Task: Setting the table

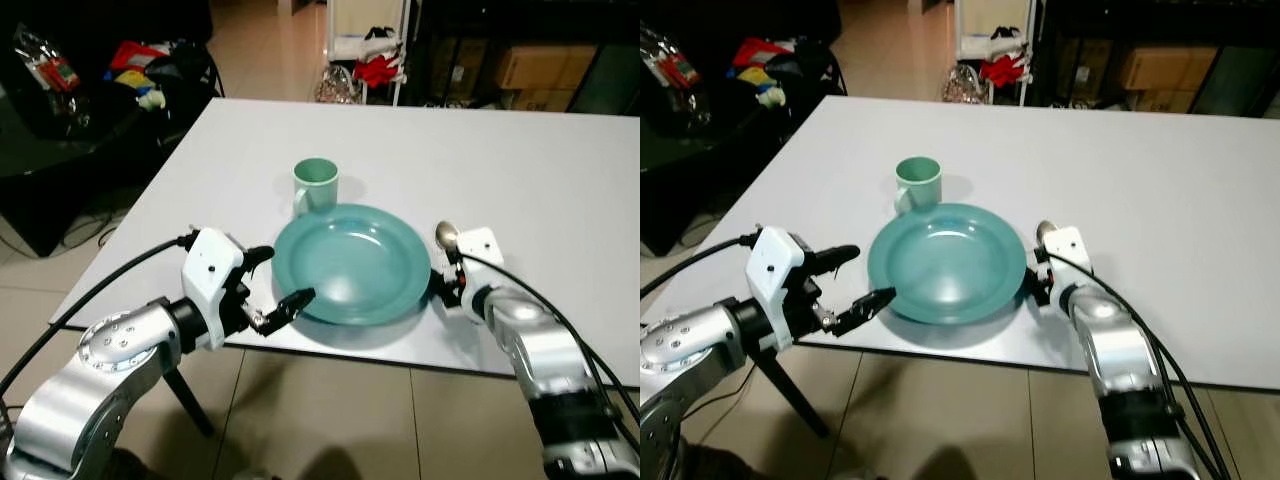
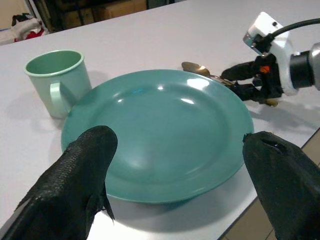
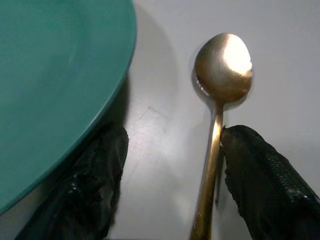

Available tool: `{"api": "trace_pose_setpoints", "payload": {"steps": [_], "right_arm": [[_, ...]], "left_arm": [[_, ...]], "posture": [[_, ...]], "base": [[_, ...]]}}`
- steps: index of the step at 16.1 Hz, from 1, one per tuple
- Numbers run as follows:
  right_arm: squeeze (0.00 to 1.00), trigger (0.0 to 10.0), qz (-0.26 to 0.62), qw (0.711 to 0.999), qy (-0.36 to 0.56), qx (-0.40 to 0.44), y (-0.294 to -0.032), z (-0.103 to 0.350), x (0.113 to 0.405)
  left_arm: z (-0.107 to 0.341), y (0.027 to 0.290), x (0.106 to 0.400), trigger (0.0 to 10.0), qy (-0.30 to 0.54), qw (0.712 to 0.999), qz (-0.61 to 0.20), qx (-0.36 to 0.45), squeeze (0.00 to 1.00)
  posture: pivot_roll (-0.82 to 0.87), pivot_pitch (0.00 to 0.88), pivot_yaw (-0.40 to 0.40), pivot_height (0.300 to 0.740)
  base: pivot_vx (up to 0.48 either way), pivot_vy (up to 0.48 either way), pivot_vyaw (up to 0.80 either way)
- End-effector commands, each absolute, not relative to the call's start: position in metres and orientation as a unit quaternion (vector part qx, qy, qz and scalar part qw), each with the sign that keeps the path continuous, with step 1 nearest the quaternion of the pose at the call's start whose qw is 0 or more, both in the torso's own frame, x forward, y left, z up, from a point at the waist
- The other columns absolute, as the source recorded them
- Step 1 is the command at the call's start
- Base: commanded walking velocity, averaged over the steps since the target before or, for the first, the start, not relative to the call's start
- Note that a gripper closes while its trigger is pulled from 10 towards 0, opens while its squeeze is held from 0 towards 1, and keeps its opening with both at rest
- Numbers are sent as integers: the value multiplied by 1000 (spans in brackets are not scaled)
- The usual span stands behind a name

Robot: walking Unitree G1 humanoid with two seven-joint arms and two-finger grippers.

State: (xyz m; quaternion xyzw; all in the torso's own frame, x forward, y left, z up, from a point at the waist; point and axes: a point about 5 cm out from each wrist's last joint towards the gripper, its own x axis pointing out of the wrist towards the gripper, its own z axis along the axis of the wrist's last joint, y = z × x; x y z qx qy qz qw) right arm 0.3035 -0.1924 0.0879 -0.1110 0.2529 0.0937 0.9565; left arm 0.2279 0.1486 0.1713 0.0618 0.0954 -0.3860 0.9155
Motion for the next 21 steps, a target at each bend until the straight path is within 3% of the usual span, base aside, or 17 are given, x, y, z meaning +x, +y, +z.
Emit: {"api": "trace_pose_setpoints", "payload": {"steps": [1,5,8,11,15,21], "right_arm": [[0,10000,100,956,252,-114,-193,96,297],[0,10000,86,968,201,-123,-192,138,275],[0,10000,75,980,135,-124,-171,150,266],[0,10000,51,987,87,-123,-159,152,273],[0,10000,95,993,47,-55,-144,160,269],[0,10000,146,986,40,-67,-130,154,268]], "left_arm": [[175,151,229,10000,85,919,-381,61,0],[183,155,230,10000,56,935,-349,36,0],[175,172,239,10000,39,980,-191,38,0],[176,178,246,10000,17,994,-102,43,0],[170,187,238,10000,24,999,-37,28,0],[171,186,234,10000,18,999,-32,35,0]], "posture": [[94,0,56,740],[70,0,58,740],[60,0,52,740],[66,0,33,740],[77,0,16,740],[92,0,-2,740]], "base": [[0,0,0],[0,0,0],[0,0,0],[0,-160,0],[0,-480,0],[0,-480,0]]}}
